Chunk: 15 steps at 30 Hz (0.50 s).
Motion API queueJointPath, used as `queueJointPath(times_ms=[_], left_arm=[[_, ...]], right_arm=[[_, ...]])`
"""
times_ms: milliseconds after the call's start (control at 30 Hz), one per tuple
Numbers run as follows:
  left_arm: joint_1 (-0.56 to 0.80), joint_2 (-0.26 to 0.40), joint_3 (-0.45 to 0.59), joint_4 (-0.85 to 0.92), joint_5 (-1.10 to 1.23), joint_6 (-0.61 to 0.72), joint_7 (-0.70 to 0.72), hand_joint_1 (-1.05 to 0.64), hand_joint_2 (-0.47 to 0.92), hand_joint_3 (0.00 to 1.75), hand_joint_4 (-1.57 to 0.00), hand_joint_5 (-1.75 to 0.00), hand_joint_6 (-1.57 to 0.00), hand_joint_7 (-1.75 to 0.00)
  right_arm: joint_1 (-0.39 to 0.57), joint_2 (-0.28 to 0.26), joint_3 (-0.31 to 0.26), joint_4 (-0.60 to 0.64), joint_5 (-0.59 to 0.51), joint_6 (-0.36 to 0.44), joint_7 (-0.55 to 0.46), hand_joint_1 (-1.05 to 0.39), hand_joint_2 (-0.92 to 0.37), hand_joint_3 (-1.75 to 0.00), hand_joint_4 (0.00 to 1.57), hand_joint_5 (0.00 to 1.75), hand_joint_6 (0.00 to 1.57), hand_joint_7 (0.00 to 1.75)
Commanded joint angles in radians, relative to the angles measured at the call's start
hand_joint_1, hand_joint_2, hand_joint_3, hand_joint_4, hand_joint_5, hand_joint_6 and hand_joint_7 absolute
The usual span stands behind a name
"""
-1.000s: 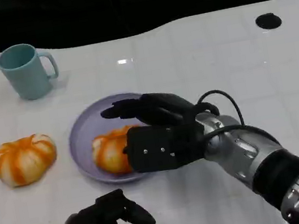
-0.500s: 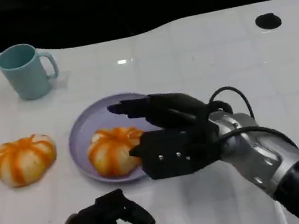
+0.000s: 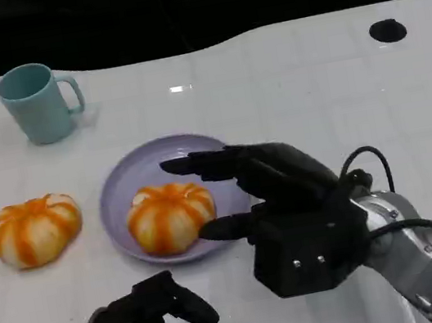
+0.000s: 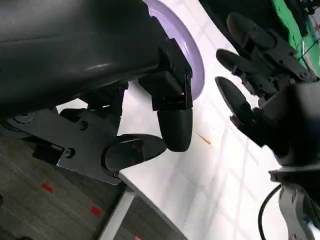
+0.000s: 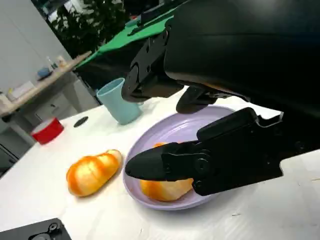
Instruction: Grasp the bread from the table and place it into the plate.
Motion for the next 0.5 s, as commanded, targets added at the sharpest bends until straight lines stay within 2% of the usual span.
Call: queueJointPath(times_ms=[33, 200, 267, 400, 500], left_arm=[[-0.005, 0.002, 0.004, 0.014, -0.009, -0.001, 0.003, -0.21, 0.77, 0.73, -0.70, -1.75, -0.62, -1.31], [-0.010, 0.000, 0.001, 0.016, -0.005, 0.008, 0.003, -0.20, 0.74, 0.82, -0.70, -1.75, -0.62, -1.32], [-0.009, 0.000, 0.000, 0.011, -0.002, 0.013, 0.005, -0.20, 0.73, 0.82, -0.70, -1.75, -0.62, -1.32], [-0.007, 0.004, 0.001, 0.004, 0.000, 0.011, 0.004, -0.22, 0.72, 0.82, -0.66, -1.75, -0.61, -1.31], [-0.006, 0.007, 0.004, -0.001, -0.001, 0.013, 0.001, -0.22, 0.73, 0.81, -0.63, -1.75, -0.61, -1.31]], right_arm=[[0.079, -0.050, -0.056, -0.095, 0.061, -0.060, -0.001, -0.54, -0.92, -0.27, 0.42, 0.72, 0.59, 0.17], [0.164, -0.079, -0.114, -0.159, 0.161, -0.133, 0.016, -0.44, -0.92, -0.21, 0.56, 1.09, 0.73, 0.35], [0.196, -0.089, -0.131, -0.193, 0.189, -0.137, 0.028, -0.41, -0.92, -0.20, 0.57, 1.14, 0.75, 0.40], [0.264, -0.115, -0.160, -0.261, 0.205, -0.143, 0.033, -0.34, -0.92, -0.14, 0.62, 1.23, 0.72, 0.67], [0.311, -0.124, -0.182, -0.285, 0.224, -0.165, 0.033, -0.31, -0.92, -0.14, 0.66, 1.31, 0.72, 0.76]])
